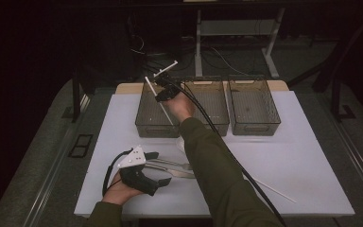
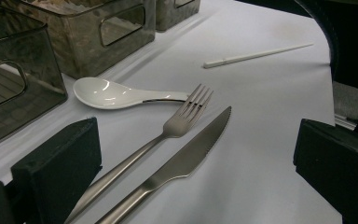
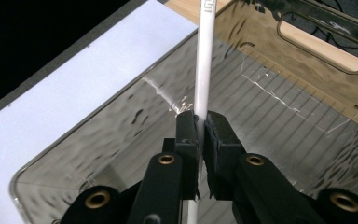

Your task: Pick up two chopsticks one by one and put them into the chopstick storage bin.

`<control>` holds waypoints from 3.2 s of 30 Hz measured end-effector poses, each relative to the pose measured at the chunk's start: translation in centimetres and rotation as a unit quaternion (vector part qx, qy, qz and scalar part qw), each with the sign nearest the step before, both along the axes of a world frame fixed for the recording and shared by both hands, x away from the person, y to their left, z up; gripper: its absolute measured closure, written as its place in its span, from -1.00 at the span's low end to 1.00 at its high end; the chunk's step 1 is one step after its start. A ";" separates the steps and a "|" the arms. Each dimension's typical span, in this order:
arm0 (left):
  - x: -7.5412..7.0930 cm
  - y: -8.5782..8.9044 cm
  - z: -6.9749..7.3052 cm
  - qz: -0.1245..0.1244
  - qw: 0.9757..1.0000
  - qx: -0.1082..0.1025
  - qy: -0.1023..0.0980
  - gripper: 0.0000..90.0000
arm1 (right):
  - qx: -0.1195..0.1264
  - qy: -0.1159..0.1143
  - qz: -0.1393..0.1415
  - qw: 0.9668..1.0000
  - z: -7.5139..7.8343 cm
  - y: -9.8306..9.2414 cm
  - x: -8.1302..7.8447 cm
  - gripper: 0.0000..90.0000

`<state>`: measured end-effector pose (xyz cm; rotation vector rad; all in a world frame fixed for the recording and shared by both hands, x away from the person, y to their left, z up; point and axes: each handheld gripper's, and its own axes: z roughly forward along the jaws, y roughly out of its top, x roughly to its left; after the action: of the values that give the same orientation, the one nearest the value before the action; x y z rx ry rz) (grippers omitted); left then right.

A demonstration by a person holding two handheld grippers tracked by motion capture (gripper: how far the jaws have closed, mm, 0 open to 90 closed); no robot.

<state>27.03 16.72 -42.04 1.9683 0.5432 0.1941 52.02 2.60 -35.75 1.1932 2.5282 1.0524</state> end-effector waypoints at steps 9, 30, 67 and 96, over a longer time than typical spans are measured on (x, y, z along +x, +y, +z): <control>0.0 0.0 0.0 0.000 1.000 0.001 0.000 -1.00 | -0.019 0.010 0.002 1.000 -0.7 -0.5 -0.2 0.52; 0.1 -0.4 -0.3 0.001 1.000 0.016 0.003 -1.00 | 0.064 -0.018 0.077 0.995 3.8 -11.0 -6.9 -0.11; -0.2 -0.6 -0.5 -0.001 1.000 0.025 0.010 -1.00 | -0.036 -0.009 0.101 0.994 -2.1 -27.1 -19.1 0.13; -0.2 -0.7 -0.5 -0.002 1.000 0.028 0.010 -1.00 | -0.240 0.106 0.174 0.949 -6.2 -25.7 -21.7 0.81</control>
<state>26.86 16.03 -42.56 2.0278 0.5510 0.1890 30.34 -23.09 -41.99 0.7761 2.9901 0.3159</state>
